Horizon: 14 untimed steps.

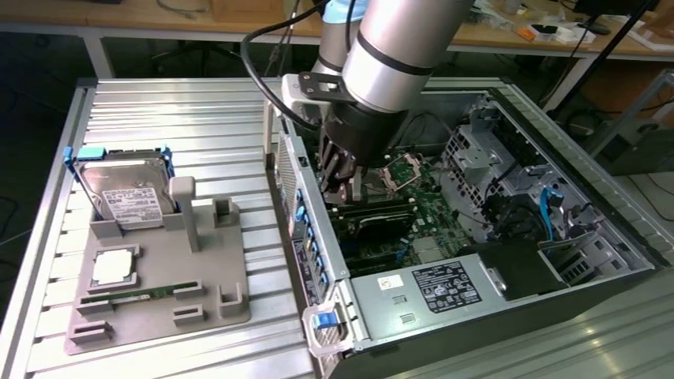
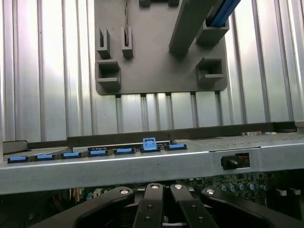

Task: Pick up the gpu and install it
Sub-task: 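Press down on the gpu until it lock into place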

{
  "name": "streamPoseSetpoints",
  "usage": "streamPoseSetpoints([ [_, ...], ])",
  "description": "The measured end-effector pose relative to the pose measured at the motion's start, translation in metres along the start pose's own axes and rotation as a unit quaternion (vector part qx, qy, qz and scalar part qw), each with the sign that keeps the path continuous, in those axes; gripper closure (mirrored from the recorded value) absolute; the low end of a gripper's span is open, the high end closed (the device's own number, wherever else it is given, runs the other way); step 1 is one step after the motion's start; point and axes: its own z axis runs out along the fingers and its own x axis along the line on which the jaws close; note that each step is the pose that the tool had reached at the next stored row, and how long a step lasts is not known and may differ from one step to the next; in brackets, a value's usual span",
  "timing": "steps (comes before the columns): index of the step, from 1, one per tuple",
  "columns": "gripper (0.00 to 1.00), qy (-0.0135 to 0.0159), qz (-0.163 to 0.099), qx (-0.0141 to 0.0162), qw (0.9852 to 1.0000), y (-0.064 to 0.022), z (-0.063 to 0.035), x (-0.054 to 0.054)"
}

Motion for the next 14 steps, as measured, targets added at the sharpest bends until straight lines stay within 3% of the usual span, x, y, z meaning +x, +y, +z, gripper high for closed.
streamPoseSetpoints([
  [8, 0.89, -0.0025, 0.000, -0.0004, 1.0000, -0.0026, -0.0006, 0.0023],
  [14, 0.89, -0.0026, 0.000, -0.0006, 1.0000, -0.0041, 0.0002, 0.0078],
])
